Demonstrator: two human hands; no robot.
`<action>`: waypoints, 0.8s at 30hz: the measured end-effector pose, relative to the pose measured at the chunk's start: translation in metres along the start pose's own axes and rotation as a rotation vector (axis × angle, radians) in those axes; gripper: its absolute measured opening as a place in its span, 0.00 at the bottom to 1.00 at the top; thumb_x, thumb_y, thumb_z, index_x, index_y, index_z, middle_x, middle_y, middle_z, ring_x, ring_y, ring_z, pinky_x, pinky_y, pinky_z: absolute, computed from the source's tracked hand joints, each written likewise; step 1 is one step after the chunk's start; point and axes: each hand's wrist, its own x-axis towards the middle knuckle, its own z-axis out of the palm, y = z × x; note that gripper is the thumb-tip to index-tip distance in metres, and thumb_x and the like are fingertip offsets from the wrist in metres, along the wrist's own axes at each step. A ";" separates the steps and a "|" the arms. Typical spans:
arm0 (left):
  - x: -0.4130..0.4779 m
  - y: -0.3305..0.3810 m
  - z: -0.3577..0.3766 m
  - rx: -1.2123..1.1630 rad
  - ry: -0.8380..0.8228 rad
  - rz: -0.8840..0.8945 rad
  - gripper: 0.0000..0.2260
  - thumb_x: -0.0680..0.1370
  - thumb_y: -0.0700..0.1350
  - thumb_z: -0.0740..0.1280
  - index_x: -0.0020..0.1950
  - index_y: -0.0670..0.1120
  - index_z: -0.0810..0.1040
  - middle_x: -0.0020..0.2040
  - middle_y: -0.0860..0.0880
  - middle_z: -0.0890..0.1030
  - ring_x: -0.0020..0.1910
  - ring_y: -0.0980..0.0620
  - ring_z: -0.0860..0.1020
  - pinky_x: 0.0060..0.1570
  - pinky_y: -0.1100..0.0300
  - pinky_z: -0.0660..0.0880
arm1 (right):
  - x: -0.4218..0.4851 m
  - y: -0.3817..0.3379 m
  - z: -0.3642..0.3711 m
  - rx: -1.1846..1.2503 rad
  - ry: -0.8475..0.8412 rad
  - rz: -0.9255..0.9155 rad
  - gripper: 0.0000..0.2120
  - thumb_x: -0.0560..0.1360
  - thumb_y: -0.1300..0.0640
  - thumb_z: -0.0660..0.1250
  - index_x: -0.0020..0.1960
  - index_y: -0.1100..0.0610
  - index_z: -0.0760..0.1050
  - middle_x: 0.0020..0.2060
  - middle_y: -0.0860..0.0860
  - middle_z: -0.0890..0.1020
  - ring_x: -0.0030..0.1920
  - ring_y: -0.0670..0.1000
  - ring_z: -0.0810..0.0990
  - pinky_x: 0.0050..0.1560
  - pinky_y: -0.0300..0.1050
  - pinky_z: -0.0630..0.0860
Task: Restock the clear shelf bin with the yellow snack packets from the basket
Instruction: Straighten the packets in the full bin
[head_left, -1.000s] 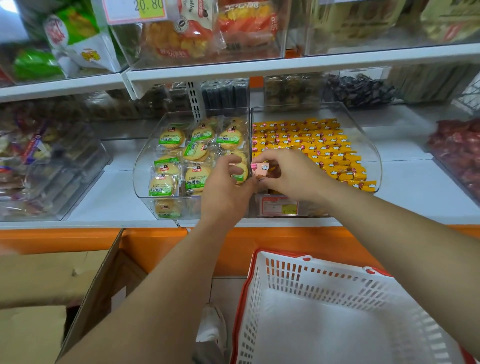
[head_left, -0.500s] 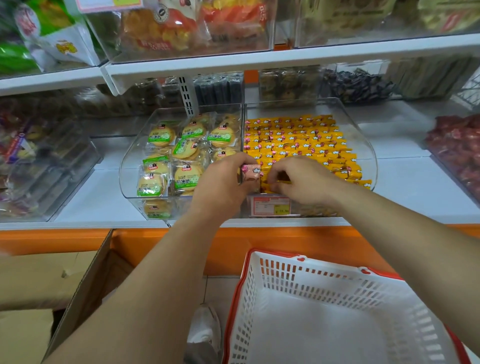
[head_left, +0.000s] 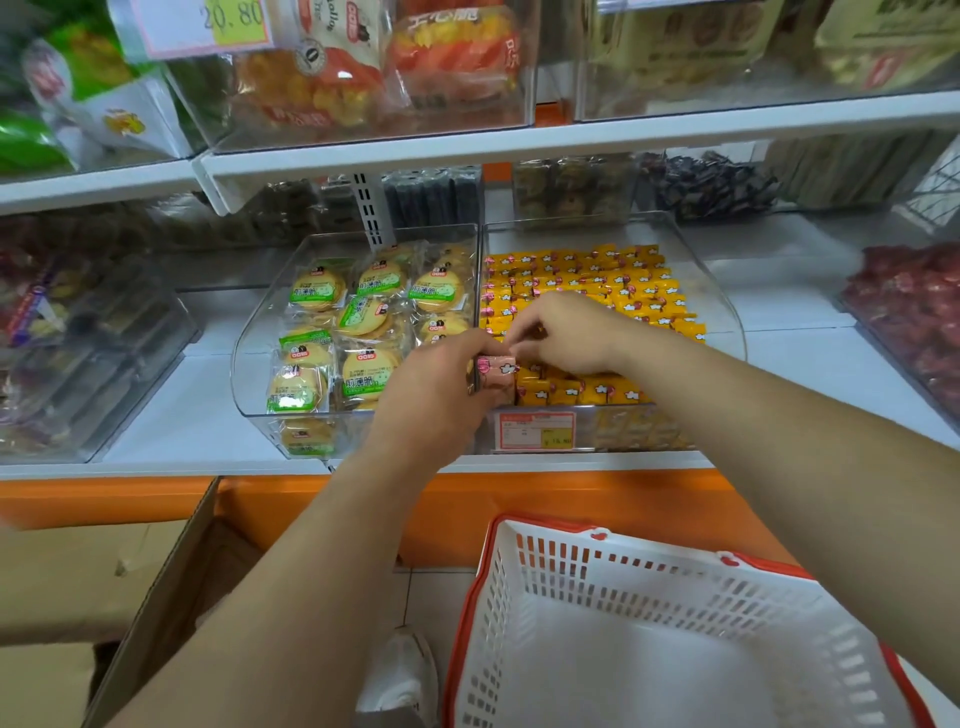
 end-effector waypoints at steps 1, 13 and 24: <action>-0.001 -0.001 0.000 -0.002 0.002 0.003 0.15 0.75 0.45 0.76 0.60 0.54 0.79 0.52 0.54 0.84 0.47 0.52 0.80 0.44 0.52 0.80 | 0.006 -0.001 0.000 -0.008 -0.042 0.010 0.04 0.78 0.53 0.69 0.46 0.46 0.83 0.43 0.42 0.82 0.45 0.43 0.78 0.47 0.44 0.75; 0.002 -0.003 0.005 0.018 0.093 0.047 0.15 0.75 0.44 0.76 0.58 0.53 0.78 0.50 0.53 0.83 0.47 0.51 0.77 0.40 0.56 0.72 | 0.010 -0.002 0.000 0.144 0.245 -0.061 0.05 0.83 0.54 0.59 0.49 0.52 0.70 0.41 0.43 0.75 0.41 0.42 0.73 0.40 0.42 0.69; 0.000 0.006 0.006 0.199 0.255 0.126 0.14 0.72 0.42 0.79 0.54 0.50 0.80 0.45 0.52 0.82 0.48 0.48 0.73 0.35 0.56 0.67 | -0.008 -0.012 -0.005 0.239 0.392 -0.095 0.05 0.82 0.54 0.61 0.49 0.54 0.72 0.44 0.50 0.80 0.48 0.51 0.79 0.49 0.54 0.77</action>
